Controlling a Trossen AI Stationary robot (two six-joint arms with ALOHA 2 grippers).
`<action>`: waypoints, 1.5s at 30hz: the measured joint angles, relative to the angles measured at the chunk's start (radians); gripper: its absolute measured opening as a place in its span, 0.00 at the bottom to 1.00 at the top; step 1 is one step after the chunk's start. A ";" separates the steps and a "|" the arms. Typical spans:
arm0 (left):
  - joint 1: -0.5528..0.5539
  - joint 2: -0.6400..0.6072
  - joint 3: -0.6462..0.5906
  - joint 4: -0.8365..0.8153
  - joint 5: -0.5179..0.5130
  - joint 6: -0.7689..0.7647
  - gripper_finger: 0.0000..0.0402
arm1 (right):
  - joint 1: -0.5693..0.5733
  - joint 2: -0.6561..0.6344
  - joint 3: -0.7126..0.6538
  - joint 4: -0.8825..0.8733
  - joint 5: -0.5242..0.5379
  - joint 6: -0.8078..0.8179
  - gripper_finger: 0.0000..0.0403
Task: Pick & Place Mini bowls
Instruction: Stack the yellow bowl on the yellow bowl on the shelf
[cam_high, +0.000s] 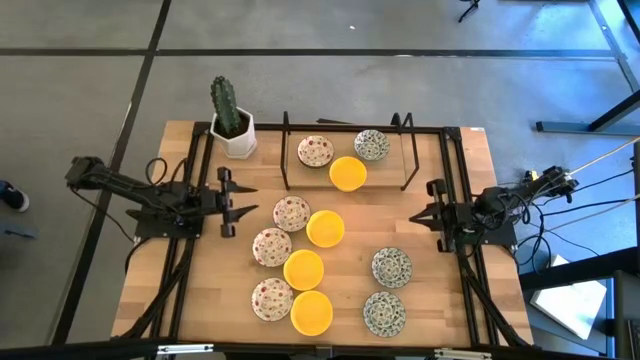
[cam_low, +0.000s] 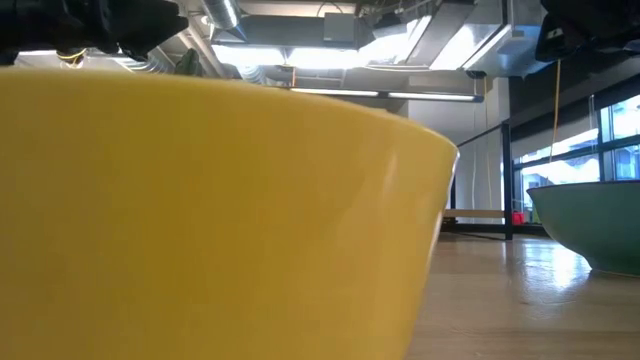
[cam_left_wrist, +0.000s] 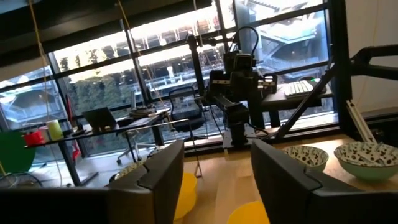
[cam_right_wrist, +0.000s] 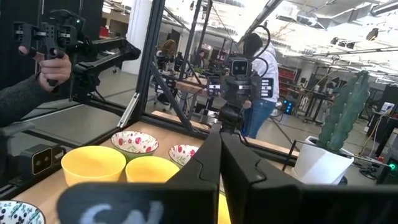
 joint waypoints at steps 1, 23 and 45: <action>-0.006 0.000 0.000 0.000 0.000 0.000 0.48 | 0.000 0.000 0.000 -0.003 0.000 0.000 0.02; -0.085 0.000 0.000 0.031 0.110 0.069 0.56 | 0.000 0.000 0.000 -0.011 0.000 0.000 0.02; -0.084 0.000 0.000 0.068 0.170 0.069 0.57 | 0.000 0.000 0.000 -0.010 0.001 -0.001 0.02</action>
